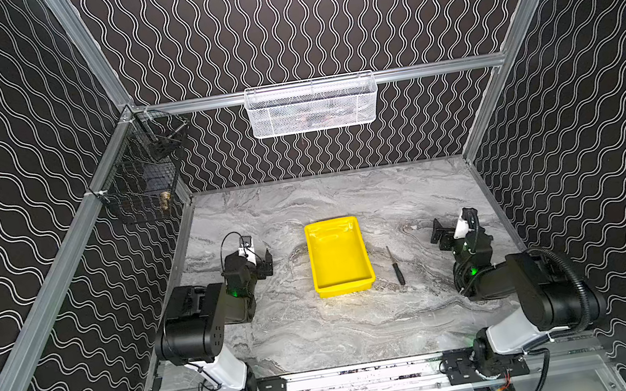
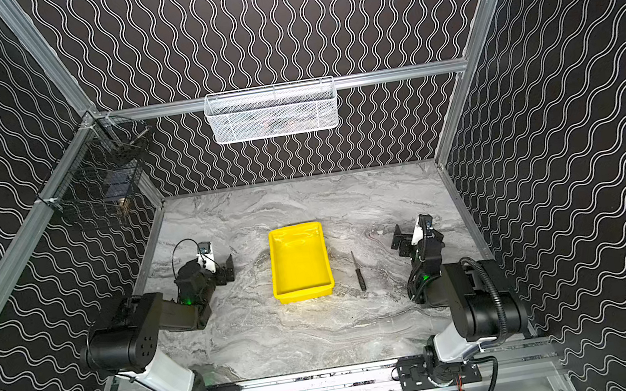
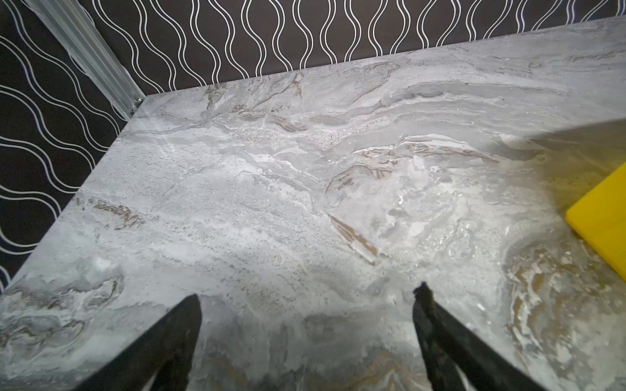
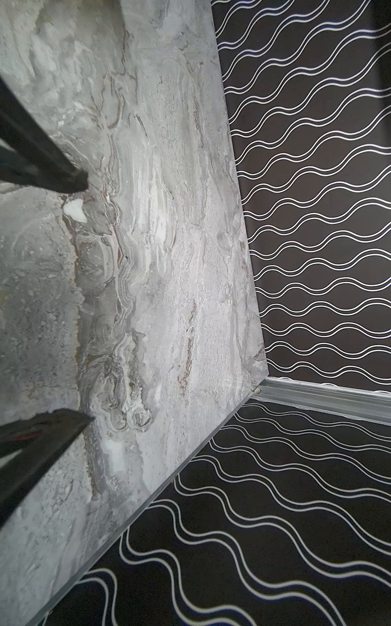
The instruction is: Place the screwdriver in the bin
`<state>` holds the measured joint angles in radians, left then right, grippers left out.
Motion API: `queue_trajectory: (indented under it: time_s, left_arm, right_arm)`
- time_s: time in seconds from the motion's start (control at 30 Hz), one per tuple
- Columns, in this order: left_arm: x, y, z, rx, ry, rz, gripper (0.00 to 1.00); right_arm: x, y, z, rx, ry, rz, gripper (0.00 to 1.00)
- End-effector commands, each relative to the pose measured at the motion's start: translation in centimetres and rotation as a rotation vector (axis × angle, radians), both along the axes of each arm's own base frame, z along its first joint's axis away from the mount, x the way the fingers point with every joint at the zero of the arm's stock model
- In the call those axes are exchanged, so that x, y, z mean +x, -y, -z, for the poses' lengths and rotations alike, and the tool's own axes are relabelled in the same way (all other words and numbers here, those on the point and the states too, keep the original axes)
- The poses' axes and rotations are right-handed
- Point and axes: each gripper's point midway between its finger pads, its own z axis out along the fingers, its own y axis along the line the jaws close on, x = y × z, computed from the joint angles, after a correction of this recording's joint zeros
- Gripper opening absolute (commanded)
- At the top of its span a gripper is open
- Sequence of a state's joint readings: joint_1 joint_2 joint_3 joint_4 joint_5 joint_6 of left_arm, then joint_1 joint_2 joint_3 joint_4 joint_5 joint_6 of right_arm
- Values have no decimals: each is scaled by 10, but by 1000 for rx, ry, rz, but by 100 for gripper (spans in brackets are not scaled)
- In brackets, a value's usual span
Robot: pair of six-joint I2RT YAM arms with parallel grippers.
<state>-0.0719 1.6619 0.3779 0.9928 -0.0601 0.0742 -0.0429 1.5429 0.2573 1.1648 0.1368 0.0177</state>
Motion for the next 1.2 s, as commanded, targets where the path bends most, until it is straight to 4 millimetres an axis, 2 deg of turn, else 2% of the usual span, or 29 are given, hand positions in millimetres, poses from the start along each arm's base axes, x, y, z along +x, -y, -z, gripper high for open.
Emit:
queue_trajectory:
  time_s: [0.0,1.17]
  left_arm:
    - [1,-1,-6,1,25,-8,99]
    - [4,-9,-4,-19,13,-28,99]
  right_arm:
    - [2,0,-7,0,29,-2,99]
    - [2,0,-8,0,32,-1,99]
